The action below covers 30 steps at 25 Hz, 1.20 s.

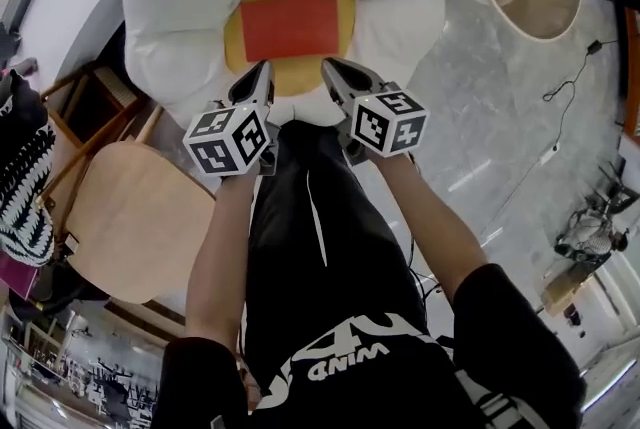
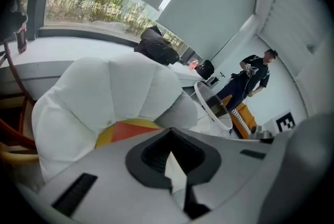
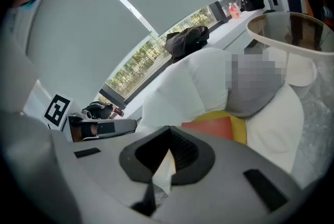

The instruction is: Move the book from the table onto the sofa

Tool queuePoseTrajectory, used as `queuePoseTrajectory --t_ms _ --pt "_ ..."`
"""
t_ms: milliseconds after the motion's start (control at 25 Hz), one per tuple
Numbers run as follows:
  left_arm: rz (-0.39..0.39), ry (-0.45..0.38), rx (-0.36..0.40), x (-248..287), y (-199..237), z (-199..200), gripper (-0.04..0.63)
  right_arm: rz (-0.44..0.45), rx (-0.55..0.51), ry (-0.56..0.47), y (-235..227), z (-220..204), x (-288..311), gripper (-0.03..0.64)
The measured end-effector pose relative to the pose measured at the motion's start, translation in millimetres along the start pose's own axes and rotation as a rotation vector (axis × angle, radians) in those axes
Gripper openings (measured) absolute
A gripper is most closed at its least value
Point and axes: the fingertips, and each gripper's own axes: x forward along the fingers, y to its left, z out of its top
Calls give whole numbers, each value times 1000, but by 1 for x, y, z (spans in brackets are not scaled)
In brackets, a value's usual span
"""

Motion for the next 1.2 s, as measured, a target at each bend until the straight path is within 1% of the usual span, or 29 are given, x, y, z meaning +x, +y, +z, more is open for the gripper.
queuePoseTrajectory --t_ms 200,320,400,560,760,880,1200 --pt "-53 -27 4 -60 -64 39 8 42 -38 -8 57 32 -62 2" --pt "-80 -27 0 -97 -98 51 8 62 -53 -13 88 46 -100 2" --pt "-95 -23 13 -122 -119 56 8 77 -69 -25 108 54 -125 2" --pt "-126 -6 53 -166 -150 61 8 105 -96 -51 142 64 -165 2" --pt "-162 -13 87 -208 -182 71 8 141 -130 -85 174 75 -206 2" --pt "-188 -35 110 -230 -203 77 8 165 -156 -103 191 81 -230 2" --pt "-262 -129 208 -275 -255 100 8 216 -281 -177 228 103 -287 2"
